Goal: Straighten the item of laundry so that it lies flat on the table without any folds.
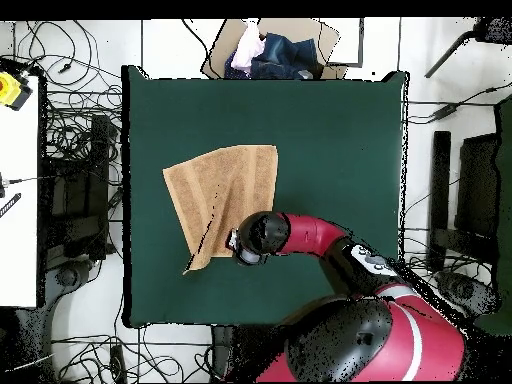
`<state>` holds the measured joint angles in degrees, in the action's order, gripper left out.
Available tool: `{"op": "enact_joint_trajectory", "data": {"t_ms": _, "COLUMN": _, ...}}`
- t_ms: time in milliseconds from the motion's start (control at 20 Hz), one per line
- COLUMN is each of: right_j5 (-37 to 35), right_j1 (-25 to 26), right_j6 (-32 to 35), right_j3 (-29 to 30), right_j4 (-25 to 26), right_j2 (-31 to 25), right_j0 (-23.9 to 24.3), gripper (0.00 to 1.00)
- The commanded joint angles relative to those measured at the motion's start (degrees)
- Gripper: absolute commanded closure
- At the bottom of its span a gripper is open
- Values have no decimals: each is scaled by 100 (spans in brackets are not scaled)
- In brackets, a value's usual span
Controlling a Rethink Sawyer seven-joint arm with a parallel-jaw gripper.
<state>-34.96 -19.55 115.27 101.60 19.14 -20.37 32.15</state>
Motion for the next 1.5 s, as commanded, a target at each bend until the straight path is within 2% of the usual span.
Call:
{"op": "enact_joint_trajectory", "data": {"t_ms": 50, "right_j5": 1881, "right_j1": 871, "right_j6": 359, "right_j3": -575, "right_j4": 803, "right_j2": 325, "right_j0": -326, "gripper": 100}}
{"op": "enact_joint_trajectory", "data": {"t_ms": 700, "right_j5": 1875, "right_j1": 870, "right_j6": 523, "right_j3": -588, "right_j4": 812, "right_j2": 380, "right_j0": -382, "gripper": 100}}
{"op": "enact_joint_trajectory", "data": {"t_ms": 1250, "right_j5": 1588, "right_j1": 1147, "right_j6": 4, "right_j3": -927, "right_j4": 911, "right_j2": 259, "right_j0": -51, "gripper": 100}}
{"op": "enact_joint_trajectory", "data": {"t_ms": 1500, "right_j5": 1472, "right_j1": 1159, "right_j6": -47, "right_j3": -999, "right_j4": 938, "right_j2": 284, "right_j0": -50, "gripper": 100}}
